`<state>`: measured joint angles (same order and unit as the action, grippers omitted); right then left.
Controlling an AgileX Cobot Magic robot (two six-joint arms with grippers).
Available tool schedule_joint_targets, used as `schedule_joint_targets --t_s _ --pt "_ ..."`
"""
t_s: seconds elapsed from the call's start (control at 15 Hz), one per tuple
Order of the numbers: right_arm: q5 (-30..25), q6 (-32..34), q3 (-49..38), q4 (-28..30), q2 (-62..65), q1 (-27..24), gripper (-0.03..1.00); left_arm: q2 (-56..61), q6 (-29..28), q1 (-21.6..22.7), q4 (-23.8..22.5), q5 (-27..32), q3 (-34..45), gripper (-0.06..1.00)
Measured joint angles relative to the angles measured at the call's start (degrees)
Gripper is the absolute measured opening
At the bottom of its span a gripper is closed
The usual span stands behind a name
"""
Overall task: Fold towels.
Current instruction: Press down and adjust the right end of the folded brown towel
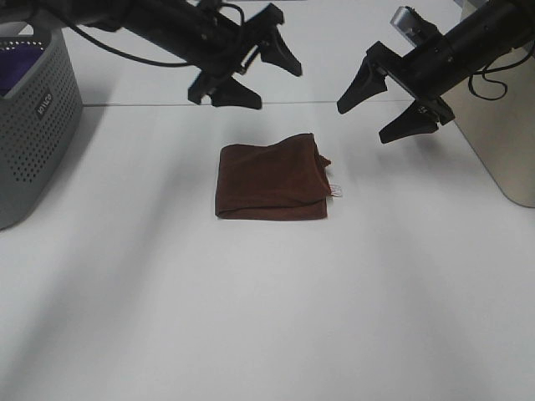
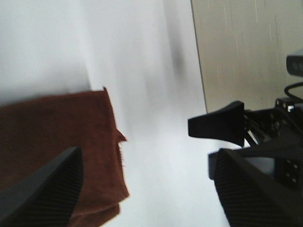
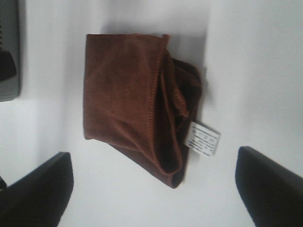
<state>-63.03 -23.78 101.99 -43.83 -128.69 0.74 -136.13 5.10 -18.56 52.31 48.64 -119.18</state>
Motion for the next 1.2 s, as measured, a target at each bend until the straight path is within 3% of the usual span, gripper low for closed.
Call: schedule_joint_targets --t_s 0.27,0.47,0.6,1.2 --pt "1.78 -6.47 0.00 -9.22 0.00 5.21 0.87 0.92 -1.60 5.27 -11.86 2.23 -1.15 0.73" --pt "5.10 -10.77 0.00 -21.72 -3.50 8.48 0.86 0.86 -5.79 5.44 -21.08 4.41 -1.15 0.73" --pt "5.44 -12.83 0.00 -26.81 -8.02 8.54 0.86 0.86 -7.56 5.44 -22.86 5.79 -1.15 0.73" --pt "2.98 -13.18 0.00 -28.02 -13.98 4.24 0.86 0.86 -8.14 5.44 -23.20 6.70 -1.15 0.73"
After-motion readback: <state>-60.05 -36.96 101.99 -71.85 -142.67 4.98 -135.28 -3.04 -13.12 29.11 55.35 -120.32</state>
